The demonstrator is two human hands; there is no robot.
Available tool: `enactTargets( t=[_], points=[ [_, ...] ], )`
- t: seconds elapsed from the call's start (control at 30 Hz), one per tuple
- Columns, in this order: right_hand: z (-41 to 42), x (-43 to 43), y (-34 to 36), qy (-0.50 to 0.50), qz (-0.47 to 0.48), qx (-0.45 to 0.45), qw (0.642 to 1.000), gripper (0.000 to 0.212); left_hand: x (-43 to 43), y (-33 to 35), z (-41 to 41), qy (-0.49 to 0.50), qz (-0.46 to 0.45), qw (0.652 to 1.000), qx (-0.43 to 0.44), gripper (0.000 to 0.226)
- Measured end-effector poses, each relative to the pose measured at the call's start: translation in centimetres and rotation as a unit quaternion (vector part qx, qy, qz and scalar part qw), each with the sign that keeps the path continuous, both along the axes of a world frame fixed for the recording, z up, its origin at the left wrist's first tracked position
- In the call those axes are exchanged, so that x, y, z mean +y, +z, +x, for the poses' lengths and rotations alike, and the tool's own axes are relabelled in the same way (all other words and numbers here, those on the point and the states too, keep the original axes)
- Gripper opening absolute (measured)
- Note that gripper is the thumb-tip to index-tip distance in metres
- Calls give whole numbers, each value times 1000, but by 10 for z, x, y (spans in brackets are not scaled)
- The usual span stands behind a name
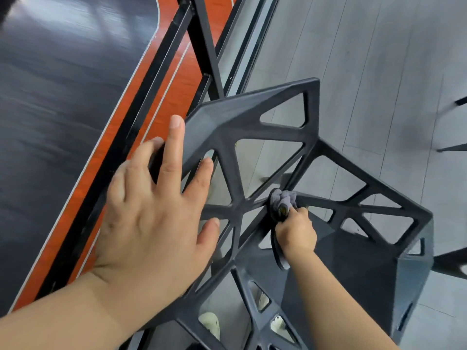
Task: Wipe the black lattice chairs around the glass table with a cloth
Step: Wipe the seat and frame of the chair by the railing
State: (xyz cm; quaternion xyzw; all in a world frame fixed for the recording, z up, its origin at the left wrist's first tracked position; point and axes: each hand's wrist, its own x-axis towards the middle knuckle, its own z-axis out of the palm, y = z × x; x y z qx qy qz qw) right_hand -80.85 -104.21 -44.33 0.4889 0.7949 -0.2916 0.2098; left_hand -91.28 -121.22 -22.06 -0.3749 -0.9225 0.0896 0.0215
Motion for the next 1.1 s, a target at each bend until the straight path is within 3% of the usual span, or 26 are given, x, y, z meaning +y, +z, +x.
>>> enactTargets(
  t=[0.1, 0.17, 0.27, 0.33, 0.4, 0.53, 0.6, 0.7, 0.83, 1.0, 1.1],
  points=[
    [-2, 9, 23, 1, -8, -2, 1000, 27, 0, 1, -1, -2, 1, 1000, -12, 66],
    [1, 12, 40, -55, 76, 95, 991, 29, 0, 1, 0, -2, 2, 1000, -17, 65],
    [-10, 26, 64, -152, 211, 284, 923, 54, -1, 0, 0, -4, 3, 1000, -20, 63],
    [-28, 39, 62, -140, 238, 347, 896, 62, -2, -1, 0, -11, 4, 1000, -15, 61],
    [-42, 42, 51, -99, 246, 366, 892, 68, -3, -3, 0, -14, 7, 1000, -9, 61],
    [-38, 28, 23, -69, 218, 310, 923, 75, -2, -6, 2, -12, 5, 1000, -5, 61],
    [-21, 13, 6, -28, 178, 207, 962, 69, -2, -6, 2, -16, -1, 1000, -2, 61],
    [1, -17, -19, -2, 43, 61, 997, 56, -4, -6, 3, -12, -10, 1000, 8, 63],
    [8, -28, -17, -30, -20, 24, 999, 45, -2, -7, 2, -17, -20, 1000, 10, 62],
    [40, -82, 1, 74, -100, -10, 992, 56, -2, -4, 4, -25, -23, 999, 20, 65],
    [54, -107, 2, 83, -121, -18, 989, 54, -3, -5, 4, -35, -15, 999, 27, 64]
  ],
)
